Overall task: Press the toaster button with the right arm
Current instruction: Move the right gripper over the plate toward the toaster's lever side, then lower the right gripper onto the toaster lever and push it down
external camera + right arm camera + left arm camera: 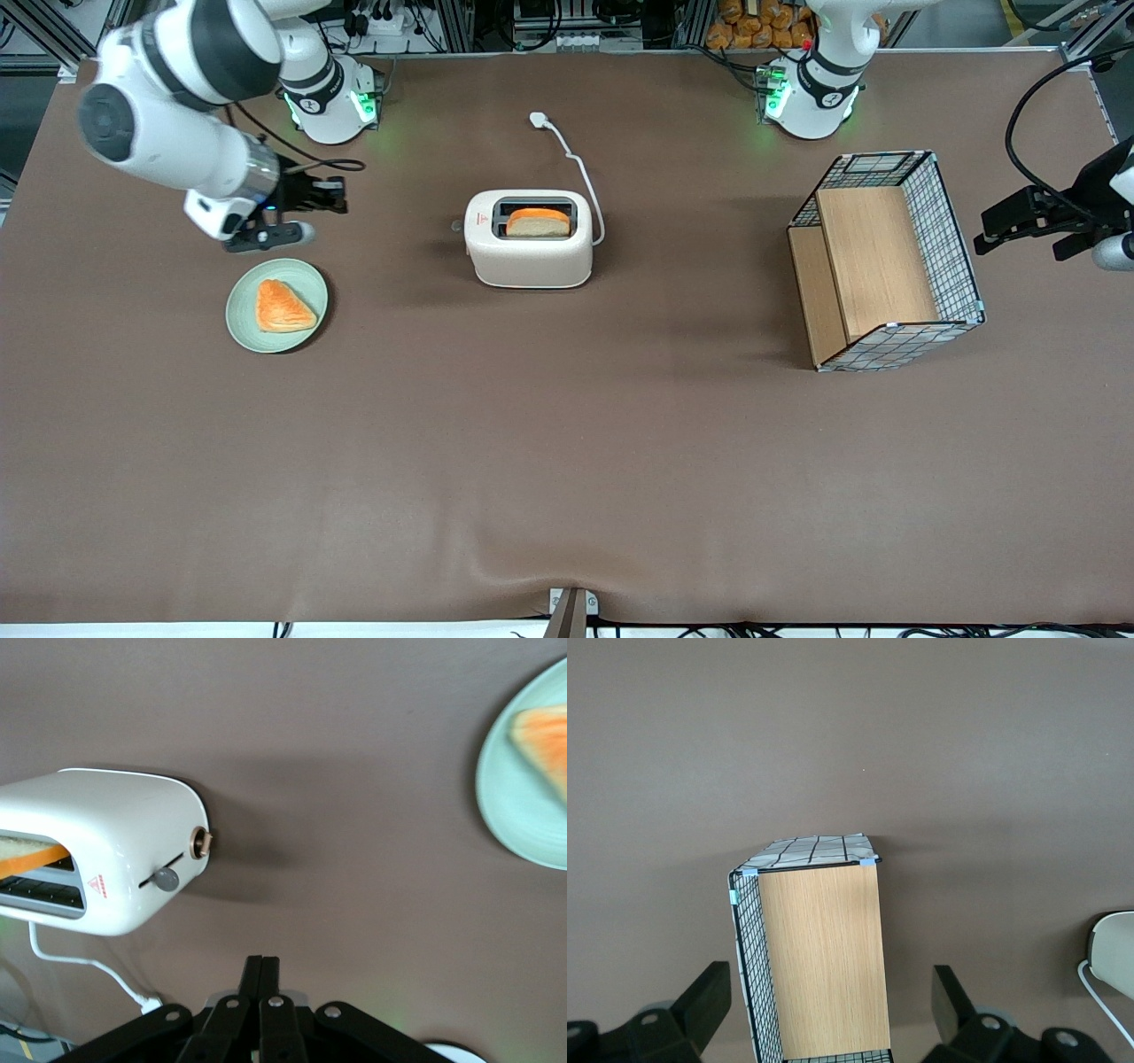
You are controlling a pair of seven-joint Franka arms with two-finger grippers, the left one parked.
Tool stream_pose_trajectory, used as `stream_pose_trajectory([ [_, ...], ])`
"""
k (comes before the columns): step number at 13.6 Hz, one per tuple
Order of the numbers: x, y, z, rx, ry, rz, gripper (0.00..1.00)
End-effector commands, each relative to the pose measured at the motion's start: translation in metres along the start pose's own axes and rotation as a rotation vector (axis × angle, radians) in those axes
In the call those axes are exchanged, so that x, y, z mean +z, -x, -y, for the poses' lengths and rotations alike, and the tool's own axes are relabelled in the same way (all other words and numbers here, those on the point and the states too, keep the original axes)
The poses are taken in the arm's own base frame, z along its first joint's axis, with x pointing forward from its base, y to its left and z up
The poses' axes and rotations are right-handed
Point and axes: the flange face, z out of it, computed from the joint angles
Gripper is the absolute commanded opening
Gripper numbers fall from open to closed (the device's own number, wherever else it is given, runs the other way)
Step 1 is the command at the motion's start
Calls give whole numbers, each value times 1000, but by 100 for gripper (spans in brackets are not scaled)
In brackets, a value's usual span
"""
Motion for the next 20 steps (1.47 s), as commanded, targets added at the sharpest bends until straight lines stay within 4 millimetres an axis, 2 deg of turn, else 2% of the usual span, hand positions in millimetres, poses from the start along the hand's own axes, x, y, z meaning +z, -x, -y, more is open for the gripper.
stream_pose_trajectory([
  [1, 44, 18, 11, 63, -133, -23, 0],
  [2, 68, 25, 29, 37, -125, -61, 0],
  [3, 83, 27, 36, 35, -125, -97, 0],
  [5, 103, 21, 39, 85, -172, -73, 0],
  [8, 134, 21, 63, 81, -185, -90, 0],
  [20, 149, 9, 52, 118, -176, -106, 0],
])
